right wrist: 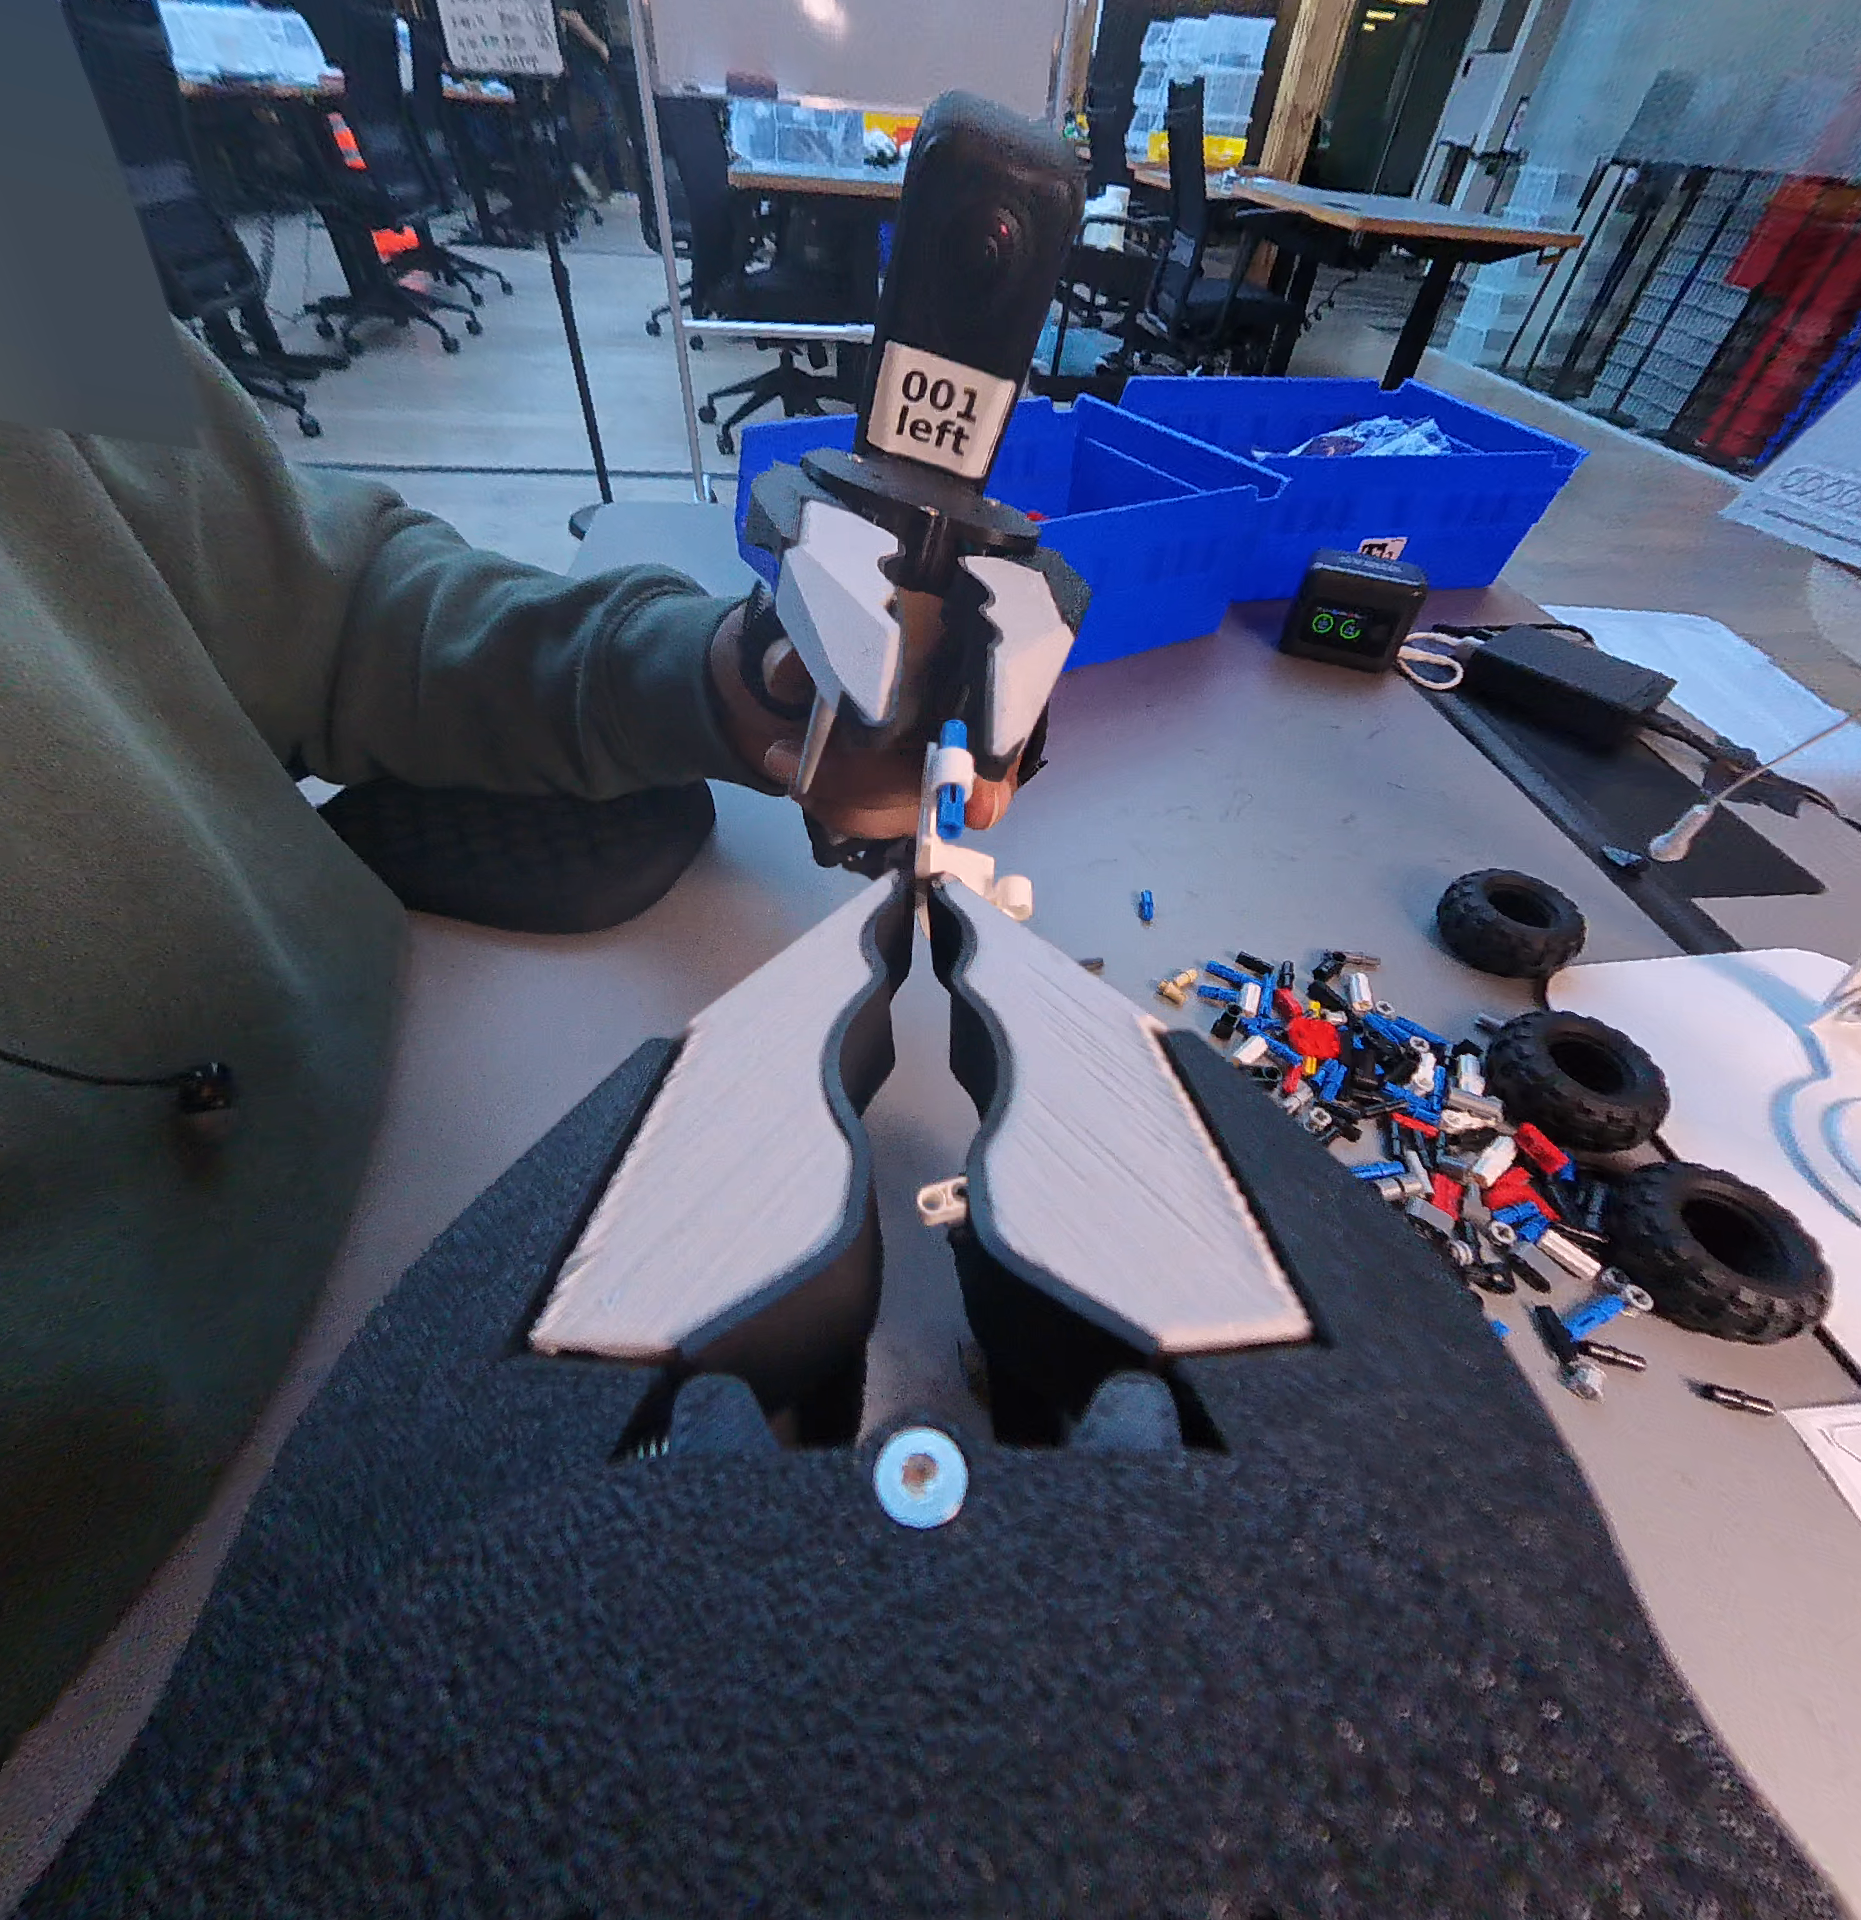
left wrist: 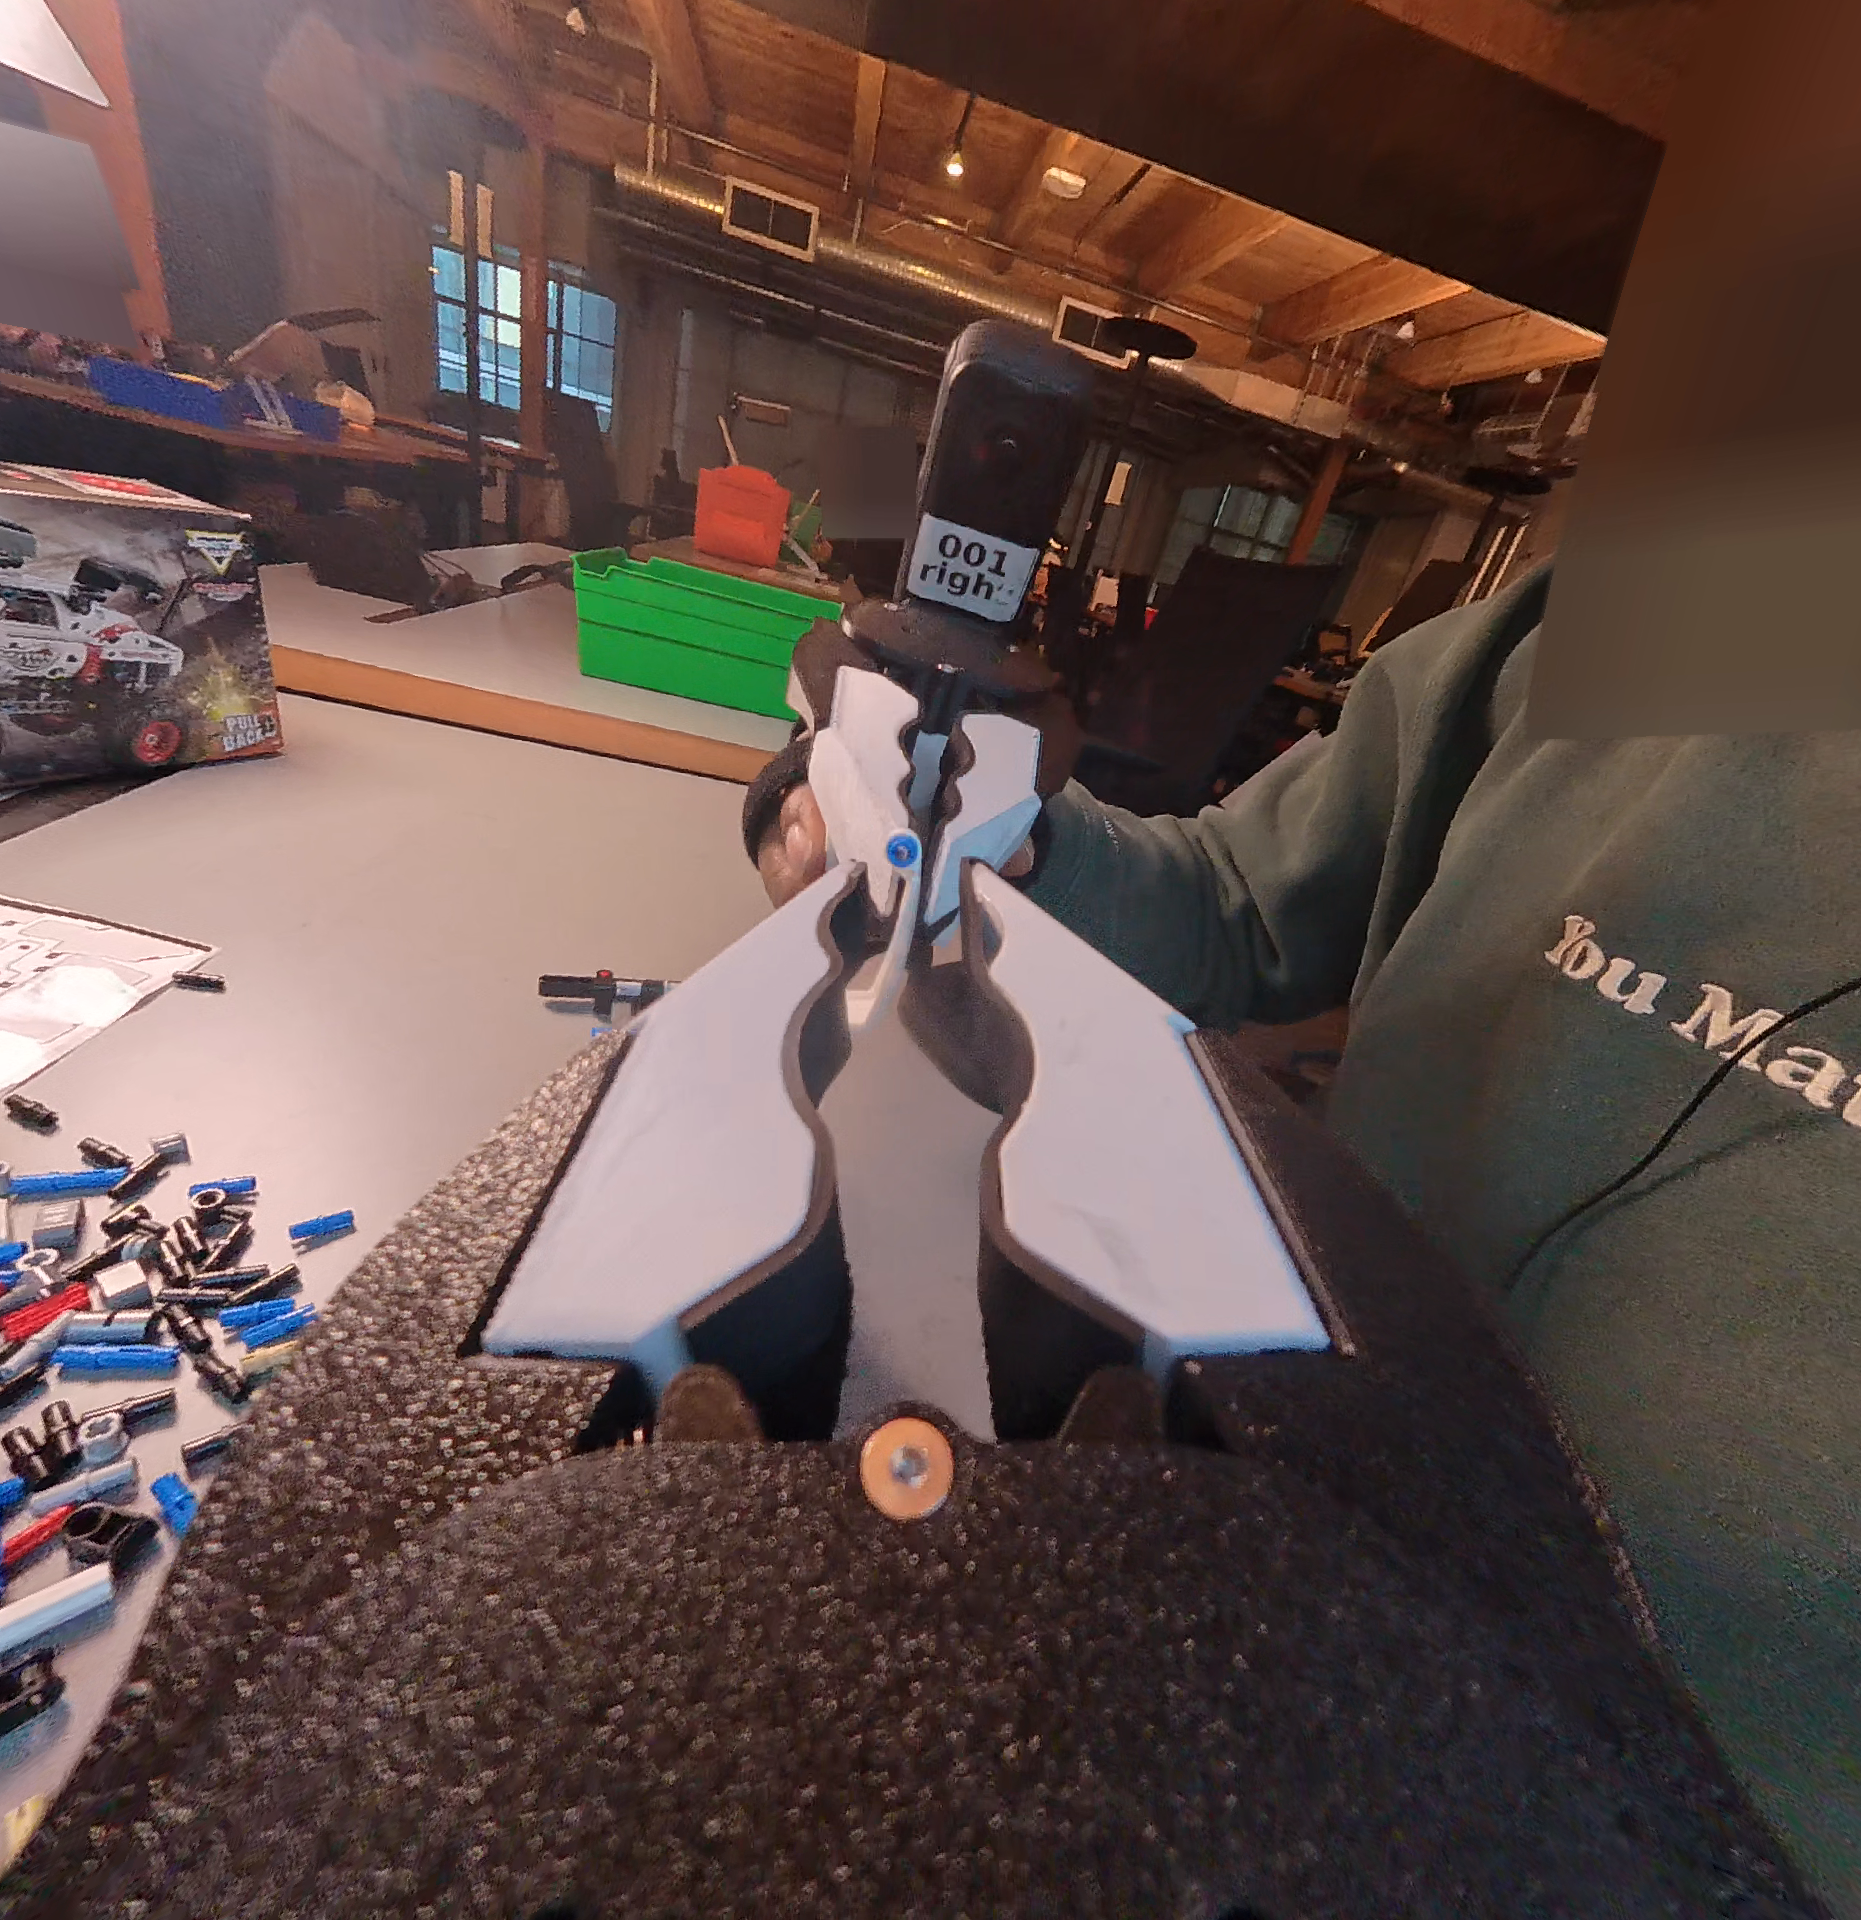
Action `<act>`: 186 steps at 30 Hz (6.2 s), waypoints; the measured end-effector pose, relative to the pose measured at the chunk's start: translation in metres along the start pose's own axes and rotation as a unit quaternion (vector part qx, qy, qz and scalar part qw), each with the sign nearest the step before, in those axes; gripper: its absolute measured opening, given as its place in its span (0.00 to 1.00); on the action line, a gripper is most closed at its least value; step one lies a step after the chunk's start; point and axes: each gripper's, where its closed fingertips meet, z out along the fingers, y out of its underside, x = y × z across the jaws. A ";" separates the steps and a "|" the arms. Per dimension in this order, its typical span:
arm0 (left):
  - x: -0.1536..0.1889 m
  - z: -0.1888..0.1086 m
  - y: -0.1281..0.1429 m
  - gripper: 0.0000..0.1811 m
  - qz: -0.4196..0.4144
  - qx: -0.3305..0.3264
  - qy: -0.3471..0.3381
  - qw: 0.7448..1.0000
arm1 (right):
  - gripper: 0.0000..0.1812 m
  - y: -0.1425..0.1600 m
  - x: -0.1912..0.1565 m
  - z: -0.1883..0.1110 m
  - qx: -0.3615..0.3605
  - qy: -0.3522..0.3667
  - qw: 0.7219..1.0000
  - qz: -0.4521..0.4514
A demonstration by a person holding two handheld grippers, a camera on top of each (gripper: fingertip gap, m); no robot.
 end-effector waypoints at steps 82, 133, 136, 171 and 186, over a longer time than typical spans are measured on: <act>-0.029 -0.024 -0.034 0.01 0.117 -0.144 -0.180 0.966 | 0.13 -0.010 0.039 -0.038 0.147 0.013 0.974 0.172; -0.056 0.007 0.107 0.45 0.053 -0.236 -0.182 0.953 | 0.09 0.103 0.001 -0.015 -0.208 0.018 0.976 -0.067; -0.058 0.013 0.115 0.47 0.048 -0.250 -0.187 0.949 | 0.12 0.102 -0.002 -0.016 -0.202 0.011 0.978 -0.058; -0.061 0.025 0.125 0.23 0.104 -0.277 -0.218 0.930 | 0.00 0.053 0.046 -0.051 -0.072 0.129 0.987 0.056; -0.057 0.024 0.125 0.23 0.108 -0.286 -0.272 0.913 | 0.09 0.096 0.020 -0.005 -0.270 0.089 0.925 0.254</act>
